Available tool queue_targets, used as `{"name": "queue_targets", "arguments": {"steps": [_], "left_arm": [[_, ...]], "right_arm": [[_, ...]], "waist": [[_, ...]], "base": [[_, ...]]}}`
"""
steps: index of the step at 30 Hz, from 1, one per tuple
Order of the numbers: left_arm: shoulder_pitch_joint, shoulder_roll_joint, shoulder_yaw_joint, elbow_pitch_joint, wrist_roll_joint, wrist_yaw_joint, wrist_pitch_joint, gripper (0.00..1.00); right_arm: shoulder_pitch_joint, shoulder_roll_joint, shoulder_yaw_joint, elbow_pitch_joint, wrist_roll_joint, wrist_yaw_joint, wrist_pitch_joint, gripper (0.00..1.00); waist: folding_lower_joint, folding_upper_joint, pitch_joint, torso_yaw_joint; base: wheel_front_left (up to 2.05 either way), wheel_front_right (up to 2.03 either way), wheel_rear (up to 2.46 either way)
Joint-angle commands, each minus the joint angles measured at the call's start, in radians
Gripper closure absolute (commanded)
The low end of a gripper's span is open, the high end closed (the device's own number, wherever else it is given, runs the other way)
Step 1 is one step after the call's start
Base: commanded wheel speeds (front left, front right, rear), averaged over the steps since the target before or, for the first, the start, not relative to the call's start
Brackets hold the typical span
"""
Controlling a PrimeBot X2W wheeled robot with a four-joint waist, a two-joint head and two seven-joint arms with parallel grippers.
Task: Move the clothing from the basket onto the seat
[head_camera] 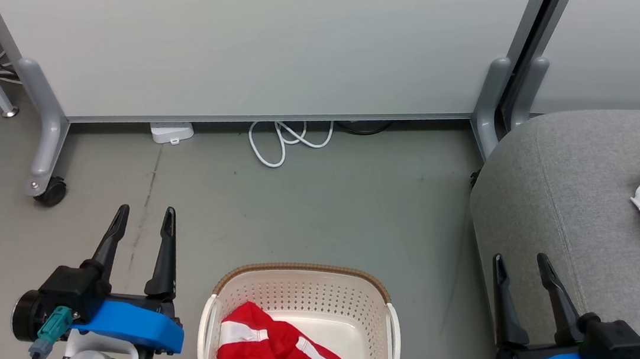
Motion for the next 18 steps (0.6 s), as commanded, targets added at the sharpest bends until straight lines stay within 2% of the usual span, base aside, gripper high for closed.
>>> {"name": "queue_targets", "arguments": {"steps": [1,6,9,18], "left_arm": [[-0.011,-0.001,0.001,0.002,-0.005,-0.001,-0.003,0.0],[-0.016,-0.001,-0.01,0.005,0.001,-0.001,-0.003,0.0],[-0.039,-0.001,-0.05,0.019,0.017,-0.001,-0.003,0.0],[-0.208,0.043,-0.247,0.148,0.002,-0.001,-0.003,0.0]], "right_arm": [[0.014,0.004,0.0,0.0,-0.002,0.0,-0.004,0.0],[0.008,0.004,0.006,0.004,0.0,0.0,-0.004,0.0],[-0.002,0.004,0.009,0.001,0.001,0.0,-0.004,0.0],[-0.078,0.004,0.006,-0.027,-0.008,0.0,-0.004,0.0]], "waist": [[0.0001,0.0,0.001,0.0],[0.0001,0.0,0.004,-0.001],[0.0001,0.0,0.013,-0.004],[0.0001,0.0,0.101,-0.048]], "base": [[0.0,0.0,0.0],[0.0,0.0,0.0],[0.0,0.0,0.0],[0.0,0.0,0.0]]}}
